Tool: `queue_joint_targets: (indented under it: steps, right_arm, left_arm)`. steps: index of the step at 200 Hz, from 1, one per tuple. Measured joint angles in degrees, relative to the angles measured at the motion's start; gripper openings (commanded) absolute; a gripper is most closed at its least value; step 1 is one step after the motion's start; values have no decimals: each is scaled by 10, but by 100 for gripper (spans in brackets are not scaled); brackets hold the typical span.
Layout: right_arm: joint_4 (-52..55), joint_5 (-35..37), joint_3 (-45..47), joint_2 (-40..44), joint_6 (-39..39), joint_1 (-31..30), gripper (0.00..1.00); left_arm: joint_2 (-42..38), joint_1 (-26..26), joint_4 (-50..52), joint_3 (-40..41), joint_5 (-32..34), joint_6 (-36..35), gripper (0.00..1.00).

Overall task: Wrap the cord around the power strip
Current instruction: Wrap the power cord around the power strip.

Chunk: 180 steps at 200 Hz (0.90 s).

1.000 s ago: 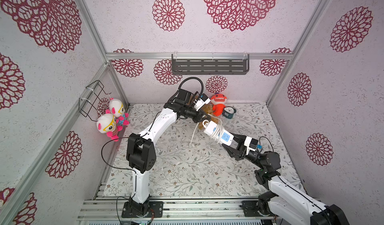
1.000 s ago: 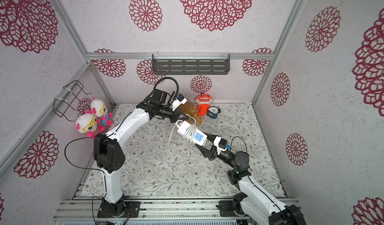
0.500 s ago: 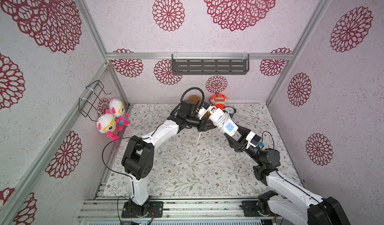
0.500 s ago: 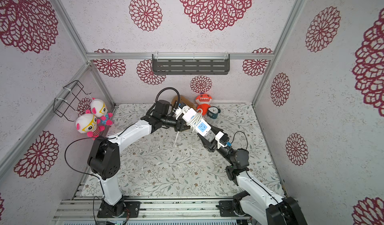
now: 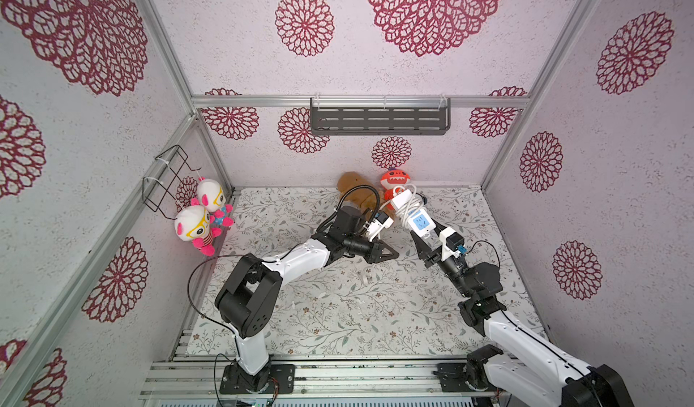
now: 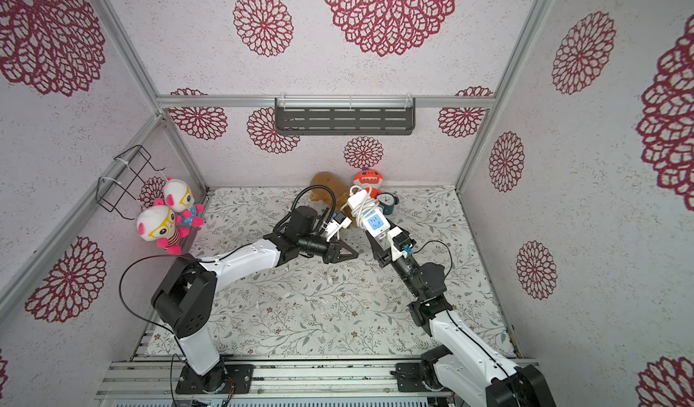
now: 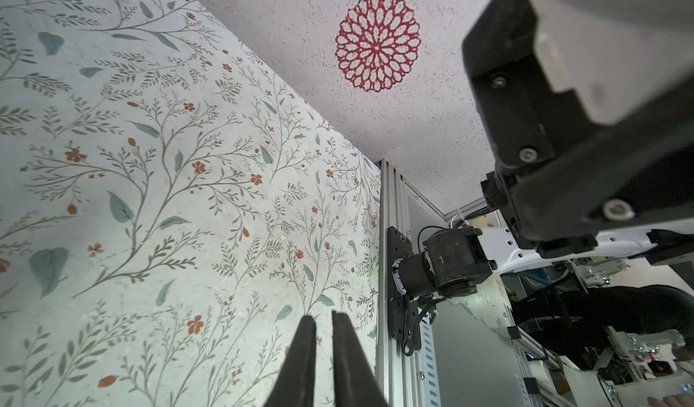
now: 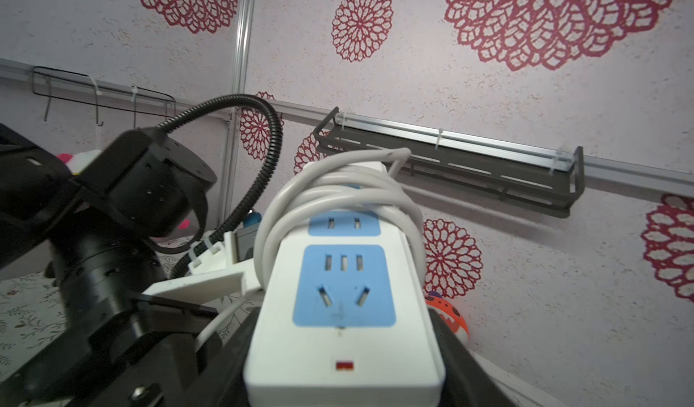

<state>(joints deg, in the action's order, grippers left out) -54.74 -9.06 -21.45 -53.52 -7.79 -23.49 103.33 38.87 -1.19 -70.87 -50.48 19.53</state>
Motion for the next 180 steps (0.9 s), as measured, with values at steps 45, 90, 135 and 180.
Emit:
queue_joint_targets:
  steps: [45,90,135,180]
  right_arm:
    - [16,15,-2,-2,10,24,21]
    - [-53,-77,-2,-29,97,76,20]
    - [-167,-172,-1,-70,216,92,19]
    - [-290,-184,7,-124,326,96,20]
  left_arm:
    - [-4,28,65,-24,3,-29,6]
    - [23,13,207,-126,-3,-112,0]
    - [81,-42,323,-227,-52,-171,0]
    - [167,-52,428,-311,-59,-225,0]
